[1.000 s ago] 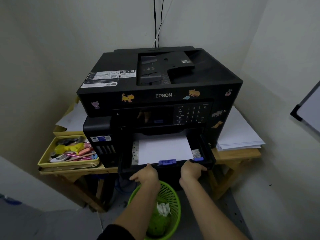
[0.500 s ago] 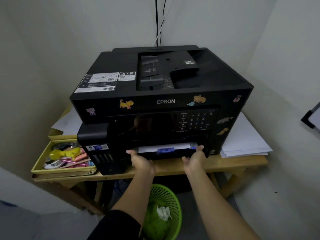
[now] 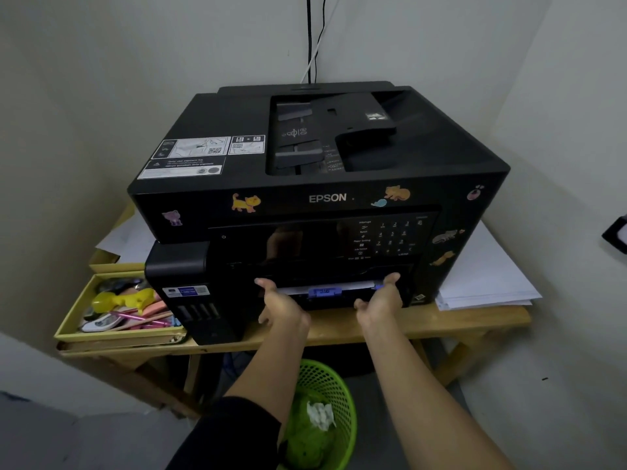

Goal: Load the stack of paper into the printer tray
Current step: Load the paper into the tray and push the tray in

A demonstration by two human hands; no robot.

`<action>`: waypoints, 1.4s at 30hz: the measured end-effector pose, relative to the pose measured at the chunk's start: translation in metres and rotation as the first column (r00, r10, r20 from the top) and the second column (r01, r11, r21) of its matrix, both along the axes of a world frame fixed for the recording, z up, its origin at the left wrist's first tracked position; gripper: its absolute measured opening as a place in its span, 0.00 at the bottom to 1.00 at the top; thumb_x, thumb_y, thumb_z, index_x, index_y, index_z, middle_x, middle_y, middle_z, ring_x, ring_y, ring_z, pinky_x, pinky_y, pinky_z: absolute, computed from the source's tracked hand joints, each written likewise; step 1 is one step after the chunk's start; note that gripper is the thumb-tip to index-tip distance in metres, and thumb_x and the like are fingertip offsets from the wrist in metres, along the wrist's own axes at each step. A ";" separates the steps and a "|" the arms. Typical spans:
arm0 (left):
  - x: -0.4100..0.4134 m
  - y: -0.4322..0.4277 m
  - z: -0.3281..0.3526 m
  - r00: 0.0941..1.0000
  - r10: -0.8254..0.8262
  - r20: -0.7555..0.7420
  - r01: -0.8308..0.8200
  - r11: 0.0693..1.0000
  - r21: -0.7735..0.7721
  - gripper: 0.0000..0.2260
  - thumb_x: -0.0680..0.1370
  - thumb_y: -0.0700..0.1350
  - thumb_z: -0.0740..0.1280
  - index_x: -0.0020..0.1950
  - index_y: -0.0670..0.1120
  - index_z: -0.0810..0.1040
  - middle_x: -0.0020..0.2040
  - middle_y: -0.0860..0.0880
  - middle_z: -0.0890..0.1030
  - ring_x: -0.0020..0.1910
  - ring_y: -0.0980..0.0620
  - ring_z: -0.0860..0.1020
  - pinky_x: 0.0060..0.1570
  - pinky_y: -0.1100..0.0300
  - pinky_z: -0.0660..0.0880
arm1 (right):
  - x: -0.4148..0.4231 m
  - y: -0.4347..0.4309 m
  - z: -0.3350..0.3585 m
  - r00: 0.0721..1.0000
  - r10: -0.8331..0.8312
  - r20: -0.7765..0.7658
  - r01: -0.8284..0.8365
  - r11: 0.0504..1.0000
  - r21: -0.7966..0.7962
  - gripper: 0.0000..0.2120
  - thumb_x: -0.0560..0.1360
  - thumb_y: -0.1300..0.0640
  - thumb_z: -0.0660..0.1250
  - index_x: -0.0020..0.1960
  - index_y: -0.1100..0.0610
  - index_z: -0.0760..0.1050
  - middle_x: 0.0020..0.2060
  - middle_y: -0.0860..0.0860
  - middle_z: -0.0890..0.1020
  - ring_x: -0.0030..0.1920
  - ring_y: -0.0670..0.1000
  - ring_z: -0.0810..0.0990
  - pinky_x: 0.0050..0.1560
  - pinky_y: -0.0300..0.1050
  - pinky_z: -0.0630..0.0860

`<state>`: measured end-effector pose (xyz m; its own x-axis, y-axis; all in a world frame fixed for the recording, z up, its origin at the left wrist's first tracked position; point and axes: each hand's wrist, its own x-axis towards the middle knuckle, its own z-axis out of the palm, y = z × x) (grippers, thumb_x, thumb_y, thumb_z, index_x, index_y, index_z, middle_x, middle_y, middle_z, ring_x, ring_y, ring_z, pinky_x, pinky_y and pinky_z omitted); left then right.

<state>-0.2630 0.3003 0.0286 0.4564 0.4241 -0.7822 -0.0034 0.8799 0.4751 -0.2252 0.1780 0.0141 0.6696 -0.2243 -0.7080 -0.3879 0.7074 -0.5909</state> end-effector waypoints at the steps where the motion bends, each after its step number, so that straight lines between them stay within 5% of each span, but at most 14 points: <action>1: 0.001 0.000 0.002 1.000 -0.004 -0.015 0.004 1.000 0.007 0.45 0.73 0.65 0.63 0.79 0.47 0.43 0.79 0.48 0.51 0.77 0.46 0.54 0.75 0.49 0.53 | 0.001 0.000 0.003 1.000 0.014 0.002 -0.014 1.000 -0.009 0.24 0.76 0.40 0.60 0.64 0.56 0.71 0.54 0.49 0.77 0.35 0.48 0.70 0.28 0.39 0.63; 5: 0.003 0.000 0.008 0.998 -0.041 -0.048 0.041 0.999 0.006 0.48 0.70 0.66 0.66 0.79 0.49 0.44 0.78 0.48 0.54 0.76 0.45 0.58 0.73 0.49 0.58 | 0.002 0.002 0.006 0.999 0.044 -0.021 -0.045 0.998 -0.049 0.22 0.74 0.41 0.63 0.58 0.58 0.72 0.42 0.50 0.79 0.29 0.46 0.69 0.23 0.37 0.63; 7: 0.009 0.005 0.005 0.995 -0.102 0.017 0.102 0.995 0.009 0.43 0.73 0.66 0.63 0.79 0.48 0.49 0.77 0.47 0.59 0.75 0.45 0.61 0.73 0.51 0.59 | 0.008 0.001 0.007 0.998 0.054 0.013 -0.053 0.998 -0.032 0.22 0.74 0.41 0.64 0.59 0.57 0.71 0.41 0.50 0.79 0.31 0.47 0.73 0.27 0.38 0.72; 9: 0.015 0.013 0.001 0.976 -0.162 0.147 0.158 0.987 0.043 0.32 0.78 0.62 0.58 0.77 0.49 0.55 0.76 0.46 0.62 0.73 0.45 0.63 0.72 0.52 0.59 | 0.017 -0.002 0.006 0.995 0.072 0.062 -0.074 0.997 0.028 0.23 0.75 0.42 0.63 0.63 0.55 0.69 0.41 0.50 0.77 0.36 0.49 0.77 0.51 0.48 0.81; 12: 0.019 0.017 -0.003 0.969 -0.184 0.166 0.171 0.981 0.089 0.28 0.80 0.58 0.57 0.78 0.49 0.55 0.74 0.45 0.65 0.72 0.45 0.66 0.72 0.53 0.60 | 0.029 -0.003 -0.002 0.993 0.071 0.090 -0.078 0.994 0.081 0.15 0.77 0.43 0.61 0.55 0.54 0.71 0.43 0.50 0.77 0.44 0.49 0.78 0.68 0.57 0.69; 17: 0.032 0.011 -0.005 0.976 -0.210 0.056 0.199 0.968 0.153 0.29 0.80 0.61 0.49 0.77 0.47 0.55 0.76 0.45 0.62 0.74 0.44 0.63 0.71 0.51 0.61 | 0.033 -0.004 -0.011 0.990 0.053 0.132 -0.070 0.989 0.131 0.16 0.78 0.46 0.58 0.64 0.51 0.68 0.45 0.49 0.76 0.60 0.54 0.73 0.70 0.58 0.65; 22: 0.037 0.009 -0.008 0.976 -0.215 -0.031 0.217 0.953 0.213 0.32 0.79 0.63 0.47 0.77 0.45 0.55 0.76 0.44 0.62 0.74 0.44 0.63 0.71 0.49 0.63 | 0.034 -0.006 -0.015 0.987 0.075 0.144 -0.094 0.987 0.133 0.21 0.79 0.47 0.58 0.69 0.54 0.66 0.51 0.52 0.76 0.66 0.57 0.70 0.69 0.59 0.64; 26: 0.029 0.009 0.000 0.969 -0.244 -0.029 0.245 0.945 0.218 0.32 0.79 0.63 0.49 0.77 0.46 0.55 0.76 0.45 0.63 0.74 0.44 0.64 0.70 0.49 0.63 | 0.033 -0.010 -0.015 0.984 0.122 0.130 -0.137 0.984 0.112 0.26 0.78 0.46 0.59 0.72 0.56 0.61 0.68 0.56 0.70 0.71 0.60 0.65 0.70 0.62 0.61; 30: 0.013 0.017 -0.002 0.951 -0.293 0.101 0.272 0.945 0.179 0.37 0.77 0.65 0.56 0.79 0.50 0.46 0.77 0.46 0.59 0.75 0.45 0.60 0.76 0.51 0.54 | 0.027 -0.014 -0.017 0.945 0.297 0.135 -0.301 0.954 0.010 0.32 0.77 0.38 0.55 0.74 0.55 0.58 0.66 0.57 0.72 0.63 0.61 0.75 0.73 0.62 0.58; 32: 0.007 0.022 -0.004 0.910 -0.410 0.066 0.382 0.889 0.253 0.38 0.76 0.67 0.55 0.79 0.50 0.47 0.77 0.45 0.60 0.75 0.45 0.61 0.76 0.50 0.53 | 0.023 -0.014 -0.018 0.916 0.388 0.098 -0.380 0.920 -0.091 0.37 0.75 0.34 0.54 0.76 0.53 0.52 0.72 0.58 0.66 0.65 0.60 0.73 0.74 0.63 0.55; 35: -0.002 0.026 -0.006 0.833 -0.548 -0.075 0.539 0.774 0.332 0.39 0.75 0.69 0.51 0.79 0.48 0.50 0.77 0.45 0.59 0.76 0.44 0.59 0.76 0.48 0.54 | 0.010 -0.009 -0.021 0.874 0.485 0.007 -0.460 0.833 -0.306 0.43 0.74 0.32 0.52 0.77 0.53 0.39 0.76 0.56 0.56 0.75 0.59 0.57 0.74 0.61 0.54; 38: -0.016 0.022 -0.012 0.703 -0.641 -0.309 0.707 0.579 0.407 0.39 0.76 0.70 0.45 0.79 0.47 0.49 0.78 0.44 0.55 0.76 0.42 0.57 0.75 0.46 0.55 | -0.010 -0.009 -0.027 0.814 0.574 -0.084 -0.521 0.660 -0.541 0.39 0.75 0.33 0.49 0.77 0.56 0.47 0.74 0.57 0.61 0.73 0.59 0.61 0.71 0.55 0.60; 42: -0.039 -0.001 -0.029 0.379 -0.556 -0.740 0.890 -0.001 0.456 0.29 0.82 0.56 0.46 0.78 0.42 0.48 0.77 0.37 0.55 0.74 0.38 0.60 0.71 0.49 0.60 | -0.031 -0.021 -0.040 0.748 0.633 -0.201 -0.538 0.399 -0.742 0.30 0.79 0.43 0.53 0.74 0.61 0.57 0.71 0.60 0.68 0.69 0.60 0.67 0.65 0.50 0.67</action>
<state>-0.3019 0.2998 -0.0005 0.7493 0.3961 -0.5307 0.6608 -0.3936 0.6391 -0.2566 0.1568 -0.0256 0.8970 -0.1354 -0.4207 -0.4403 -0.3550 -0.8246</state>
